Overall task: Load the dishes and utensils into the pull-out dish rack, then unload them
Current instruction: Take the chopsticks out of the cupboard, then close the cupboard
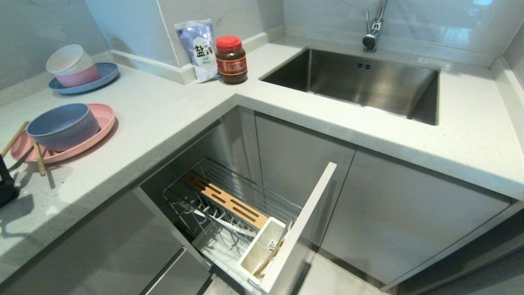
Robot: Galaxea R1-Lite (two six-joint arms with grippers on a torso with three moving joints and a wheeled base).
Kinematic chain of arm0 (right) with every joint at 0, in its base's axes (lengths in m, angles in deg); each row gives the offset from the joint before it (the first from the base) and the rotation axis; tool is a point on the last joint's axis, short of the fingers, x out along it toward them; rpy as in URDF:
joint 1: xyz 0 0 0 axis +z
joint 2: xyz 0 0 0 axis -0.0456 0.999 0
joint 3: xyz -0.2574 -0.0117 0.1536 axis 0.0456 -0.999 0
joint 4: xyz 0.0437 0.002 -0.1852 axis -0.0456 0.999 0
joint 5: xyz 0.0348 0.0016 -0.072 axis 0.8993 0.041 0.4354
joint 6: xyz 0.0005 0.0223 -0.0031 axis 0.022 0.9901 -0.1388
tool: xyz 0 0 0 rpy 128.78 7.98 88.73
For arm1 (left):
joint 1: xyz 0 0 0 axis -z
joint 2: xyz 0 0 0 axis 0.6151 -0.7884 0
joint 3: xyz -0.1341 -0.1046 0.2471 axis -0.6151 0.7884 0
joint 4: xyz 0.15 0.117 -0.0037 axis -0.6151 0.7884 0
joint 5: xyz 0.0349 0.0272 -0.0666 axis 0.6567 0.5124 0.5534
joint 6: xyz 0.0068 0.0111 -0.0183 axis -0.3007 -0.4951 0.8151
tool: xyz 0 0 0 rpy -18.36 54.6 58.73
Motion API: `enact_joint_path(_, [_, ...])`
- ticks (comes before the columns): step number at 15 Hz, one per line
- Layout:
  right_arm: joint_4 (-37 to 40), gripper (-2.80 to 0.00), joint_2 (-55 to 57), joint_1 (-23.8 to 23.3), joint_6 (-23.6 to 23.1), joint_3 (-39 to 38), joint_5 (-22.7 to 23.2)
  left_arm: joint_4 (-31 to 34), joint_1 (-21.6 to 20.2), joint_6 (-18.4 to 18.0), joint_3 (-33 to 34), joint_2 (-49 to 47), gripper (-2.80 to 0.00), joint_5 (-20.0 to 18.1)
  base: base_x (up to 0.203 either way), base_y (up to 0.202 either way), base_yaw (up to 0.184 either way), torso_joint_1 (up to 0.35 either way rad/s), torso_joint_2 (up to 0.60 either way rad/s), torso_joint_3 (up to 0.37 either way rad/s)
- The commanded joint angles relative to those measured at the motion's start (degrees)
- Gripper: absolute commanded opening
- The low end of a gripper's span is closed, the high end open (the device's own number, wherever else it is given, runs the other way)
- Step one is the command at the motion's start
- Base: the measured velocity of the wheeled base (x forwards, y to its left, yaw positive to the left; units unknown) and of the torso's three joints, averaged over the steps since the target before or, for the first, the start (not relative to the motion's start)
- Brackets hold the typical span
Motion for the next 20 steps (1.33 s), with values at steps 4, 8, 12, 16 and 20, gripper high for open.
enact_joint_path(4, [0.0,-2.8,-0.2,0.0,0.0,-0.1,0.0,0.2,0.0,0.1,0.3,0.0,-2.8,-0.1,0.0,0.0,0.0,0.0,0.0,0.0])
enact_joint_path(8, [0.0,-2.8,-0.2,0.0,0.0,-0.1,0.0,0.1,0.0,0.1,0.2,0.0,0.0,0.0,0.0,0.0,0.0,0.0,0.0,0.0])
enact_joint_path(12, [0.0,-2.8,-0.2,0.0,0.0,-0.1,0.0,0.0,0.0,0.0,0.2,0.1,0.0,0.0,0.0,0.0,0.0,0.0,0.0,0.0])
enact_joint_path(16, [0.0,-2.8,-0.2,0.0,0.0,-0.1,0.0,0.1,-0.1,0.0,0.3,0.8,0.0,0.1,0.0,0.0,0.0,0.0,0.0,0.0])
enact_joint_path(20, [0.0,-2.8,-0.2,0.0,0.0,-0.1,0.0,0.2,-0.1,0.0,0.5,4.1,0.0,0.6,0.0,0.0,0.0,0.0,0.0,0.0])
